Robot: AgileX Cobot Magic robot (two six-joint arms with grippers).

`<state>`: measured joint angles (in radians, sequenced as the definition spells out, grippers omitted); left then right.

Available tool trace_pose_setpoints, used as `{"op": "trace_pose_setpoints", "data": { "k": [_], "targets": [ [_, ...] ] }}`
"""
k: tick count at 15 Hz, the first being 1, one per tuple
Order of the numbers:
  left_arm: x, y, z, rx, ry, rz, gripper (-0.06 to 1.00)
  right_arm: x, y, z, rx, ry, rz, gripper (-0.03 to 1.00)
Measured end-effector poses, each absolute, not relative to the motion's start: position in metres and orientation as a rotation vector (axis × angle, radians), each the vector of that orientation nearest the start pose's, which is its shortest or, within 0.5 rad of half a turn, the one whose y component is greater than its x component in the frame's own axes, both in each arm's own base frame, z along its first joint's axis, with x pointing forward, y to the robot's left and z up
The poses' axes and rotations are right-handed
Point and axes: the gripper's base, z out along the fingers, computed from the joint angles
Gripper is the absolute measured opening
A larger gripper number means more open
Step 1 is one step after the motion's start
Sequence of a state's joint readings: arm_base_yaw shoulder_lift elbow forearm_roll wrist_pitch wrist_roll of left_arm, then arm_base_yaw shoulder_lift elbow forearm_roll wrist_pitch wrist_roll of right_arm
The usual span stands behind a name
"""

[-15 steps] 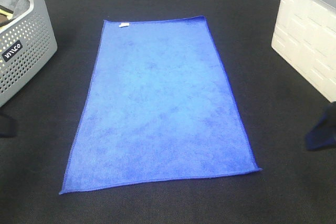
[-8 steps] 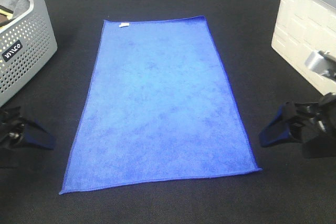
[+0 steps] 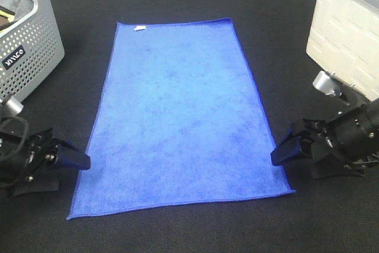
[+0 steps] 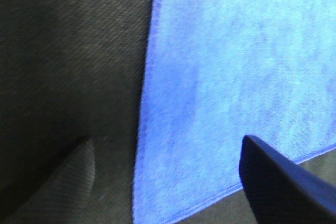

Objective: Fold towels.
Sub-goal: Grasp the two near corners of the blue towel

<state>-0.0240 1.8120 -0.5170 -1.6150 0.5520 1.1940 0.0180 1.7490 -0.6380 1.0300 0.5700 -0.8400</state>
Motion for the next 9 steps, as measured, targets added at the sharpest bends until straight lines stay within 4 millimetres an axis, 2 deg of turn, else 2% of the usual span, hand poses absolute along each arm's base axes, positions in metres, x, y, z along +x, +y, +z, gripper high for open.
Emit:
{"op": "trace_pose_setpoints", "data": {
  "k": [3,4,7,9],
  "targets": [
    [0.247,-0.063,0.080,-0.379,2.714,-0.985,0.73,0.259,0.071,0.103,-0.059,2.885,0.701,0.77],
    [0.247,-0.063,0.080,-0.379,2.714,-0.985,0.73,0.259,0.071,0.103,-0.059,2.885,0.701,0.77],
    [0.257,-0.089,0.073,-0.296,2.724,-1.067,0.72,0.271,0.084,0.098,0.045,2.858,0.727,0.71],
    [0.260,-0.096,0.072,-0.282,2.724,-1.074,0.65,0.278,0.086,0.095,0.063,2.853,0.731,0.62]
  ]
}}
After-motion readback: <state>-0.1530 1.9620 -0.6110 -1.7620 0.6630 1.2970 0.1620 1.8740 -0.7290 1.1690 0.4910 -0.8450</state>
